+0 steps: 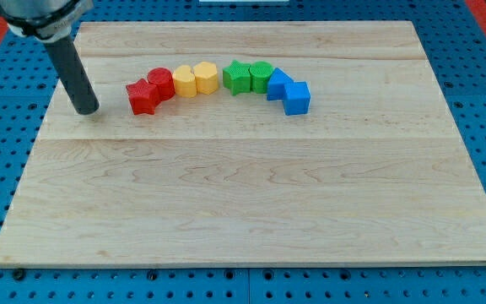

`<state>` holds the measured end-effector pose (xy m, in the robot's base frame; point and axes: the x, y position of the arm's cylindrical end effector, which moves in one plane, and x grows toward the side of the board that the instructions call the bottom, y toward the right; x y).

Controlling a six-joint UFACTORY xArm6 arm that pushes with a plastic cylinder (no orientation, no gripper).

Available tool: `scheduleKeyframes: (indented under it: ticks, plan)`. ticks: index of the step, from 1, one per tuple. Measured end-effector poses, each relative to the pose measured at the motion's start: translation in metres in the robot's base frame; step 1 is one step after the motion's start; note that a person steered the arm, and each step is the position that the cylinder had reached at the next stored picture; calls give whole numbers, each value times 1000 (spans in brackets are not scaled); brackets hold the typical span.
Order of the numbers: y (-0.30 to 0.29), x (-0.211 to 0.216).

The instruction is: Separate red star from red circle

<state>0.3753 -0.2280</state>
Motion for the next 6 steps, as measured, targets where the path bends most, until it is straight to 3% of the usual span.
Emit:
scheduleKeyframes:
  ticks: [1, 2, 3, 4, 6]
  plan:
    - [56, -33]
    - [128, -10]
    - [153, 59]
    - [151, 58]
    - [119, 9]
